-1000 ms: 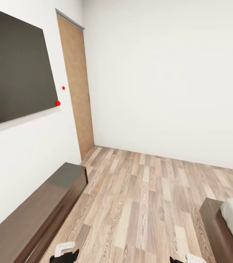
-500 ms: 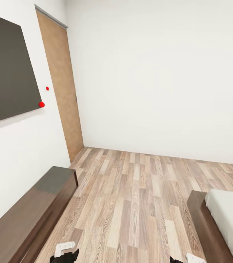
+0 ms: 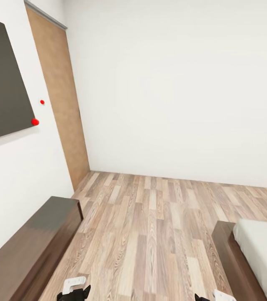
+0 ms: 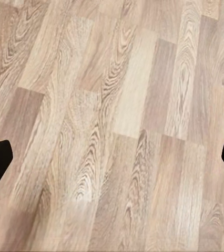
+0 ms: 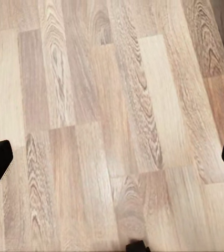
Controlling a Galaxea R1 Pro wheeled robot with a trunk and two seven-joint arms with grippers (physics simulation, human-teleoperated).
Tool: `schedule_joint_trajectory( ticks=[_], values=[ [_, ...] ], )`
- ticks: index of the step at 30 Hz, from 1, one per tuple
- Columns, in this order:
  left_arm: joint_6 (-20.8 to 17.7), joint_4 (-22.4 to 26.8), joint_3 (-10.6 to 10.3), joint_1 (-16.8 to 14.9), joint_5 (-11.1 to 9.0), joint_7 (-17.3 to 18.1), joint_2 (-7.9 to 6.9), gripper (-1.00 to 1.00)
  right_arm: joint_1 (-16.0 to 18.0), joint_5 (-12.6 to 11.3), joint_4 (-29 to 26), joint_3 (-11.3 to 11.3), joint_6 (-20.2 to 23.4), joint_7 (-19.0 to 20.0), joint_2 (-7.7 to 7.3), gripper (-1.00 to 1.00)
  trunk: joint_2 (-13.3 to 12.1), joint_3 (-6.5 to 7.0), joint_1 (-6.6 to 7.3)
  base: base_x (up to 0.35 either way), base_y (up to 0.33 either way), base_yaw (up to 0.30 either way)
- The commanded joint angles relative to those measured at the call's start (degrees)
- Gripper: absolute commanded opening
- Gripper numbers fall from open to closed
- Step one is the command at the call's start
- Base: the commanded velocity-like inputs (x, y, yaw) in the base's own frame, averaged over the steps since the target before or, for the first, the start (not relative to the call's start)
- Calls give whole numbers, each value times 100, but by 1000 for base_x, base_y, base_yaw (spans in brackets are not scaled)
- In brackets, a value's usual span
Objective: In the bedroom, move the book from the bed onto either nightstand, and place the two sandals side by side next to the bed.
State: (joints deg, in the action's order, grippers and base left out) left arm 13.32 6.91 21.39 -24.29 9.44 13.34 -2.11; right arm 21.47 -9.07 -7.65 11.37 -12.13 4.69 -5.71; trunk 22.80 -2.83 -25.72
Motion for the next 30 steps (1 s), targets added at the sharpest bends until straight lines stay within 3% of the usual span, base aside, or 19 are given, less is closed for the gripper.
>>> schedule_joint_trajectory(
  ticks=[1,14,30],
  values=[
    [22,-6,50,-6,58,19,0,100,6,-60,9,20,-23,48,-1,100,12,-13,-7,325,0,-3],
    [22,-6,50,-6,58,19,-4,100,6,-60,9,22,-23,44,-1,100,12,-13,-7,280,0,-35],
    [30,-6,50,-7,58,19,-8,100,6,-60,9,20,-22,41,-1,100,12,-47,-7,22,0,-212]
  ],
)
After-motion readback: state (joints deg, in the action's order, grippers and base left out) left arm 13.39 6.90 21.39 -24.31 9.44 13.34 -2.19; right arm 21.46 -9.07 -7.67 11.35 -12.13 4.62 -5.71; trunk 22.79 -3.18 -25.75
